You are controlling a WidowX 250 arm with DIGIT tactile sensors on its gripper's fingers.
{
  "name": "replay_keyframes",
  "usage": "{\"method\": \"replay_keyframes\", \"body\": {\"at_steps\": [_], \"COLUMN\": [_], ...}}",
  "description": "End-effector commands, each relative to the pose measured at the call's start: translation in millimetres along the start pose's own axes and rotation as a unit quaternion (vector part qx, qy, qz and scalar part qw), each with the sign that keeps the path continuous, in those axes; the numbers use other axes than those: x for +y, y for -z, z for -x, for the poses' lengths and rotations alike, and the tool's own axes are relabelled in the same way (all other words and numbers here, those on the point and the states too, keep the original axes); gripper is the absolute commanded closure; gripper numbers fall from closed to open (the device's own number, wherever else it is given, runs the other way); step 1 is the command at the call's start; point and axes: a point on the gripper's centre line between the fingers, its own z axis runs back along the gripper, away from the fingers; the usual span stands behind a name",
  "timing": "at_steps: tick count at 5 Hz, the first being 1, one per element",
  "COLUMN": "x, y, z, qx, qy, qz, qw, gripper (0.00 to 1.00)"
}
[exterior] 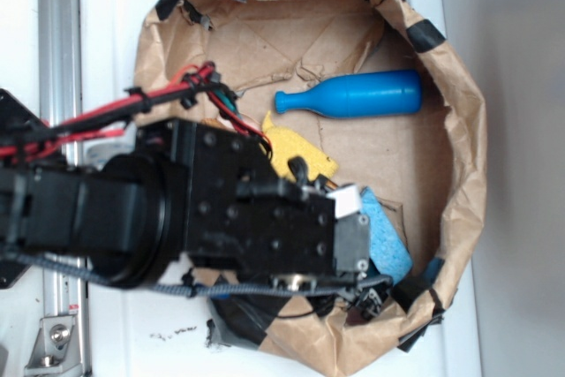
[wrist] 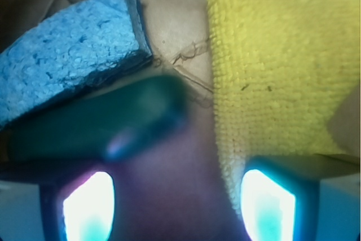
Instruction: Grab the plastic pickle.
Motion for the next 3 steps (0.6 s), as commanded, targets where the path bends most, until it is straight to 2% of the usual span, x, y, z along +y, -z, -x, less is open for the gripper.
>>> {"method": "replay_keyframes", "body": {"at_steps": [1,2,3], "x": [-12.7,-20.2,-23.1], "y": [-3.3,-26.6,-46.8], "z": [-20.4,-23.7,-33.0], "qx": [-0.017,-0.01,-0.015], "qy": [0.009,0.048,0.175], "qz": [0.016,0.048,0.077], "qw": [1.0,0.998,0.981], "gripper": [0.0,0.0,0.0]}}
